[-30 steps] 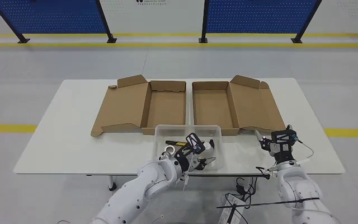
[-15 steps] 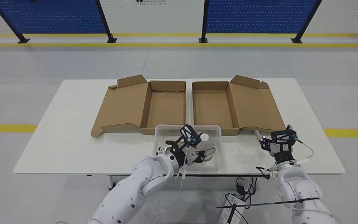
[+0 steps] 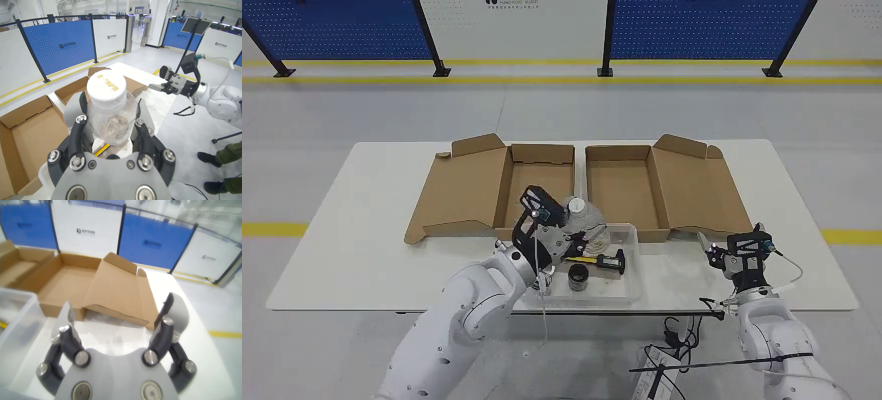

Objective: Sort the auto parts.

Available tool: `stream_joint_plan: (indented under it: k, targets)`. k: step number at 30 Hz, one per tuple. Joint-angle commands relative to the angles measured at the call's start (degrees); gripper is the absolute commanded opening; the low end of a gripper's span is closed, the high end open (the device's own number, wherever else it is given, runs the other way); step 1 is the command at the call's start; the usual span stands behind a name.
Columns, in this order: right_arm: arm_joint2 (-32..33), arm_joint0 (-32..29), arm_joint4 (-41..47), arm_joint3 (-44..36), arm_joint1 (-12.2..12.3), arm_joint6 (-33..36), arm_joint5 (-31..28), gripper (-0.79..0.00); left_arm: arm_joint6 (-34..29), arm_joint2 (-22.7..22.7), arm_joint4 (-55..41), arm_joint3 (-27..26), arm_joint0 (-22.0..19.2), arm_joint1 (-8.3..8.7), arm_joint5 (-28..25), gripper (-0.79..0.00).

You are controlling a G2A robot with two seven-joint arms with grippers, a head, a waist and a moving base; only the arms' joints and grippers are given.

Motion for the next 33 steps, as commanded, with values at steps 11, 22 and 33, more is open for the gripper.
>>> stream_joint_plan:
  k: [11,22,33]
  targets:
    - [0.0,0.0,0.0,0.0,0.0,0.0,0.0,0.000,-5.6,-10.8,-3.3,-7.6,5.3,1.79,-4.1,-0.785]
    - [0.0,0.0,0.0,0.0,0.0,0.0,0.0,0.000,-9.9,-15.5,-4.2,-11.8,9.7,3.03,-9.7,-0.785]
    - [0.0,0.0,0.0,0.0,0.0,0.0,0.0,0.000,-8.1,-16.5,-2.9,-12.1,10.8,3.50,-9.8,-0.785]
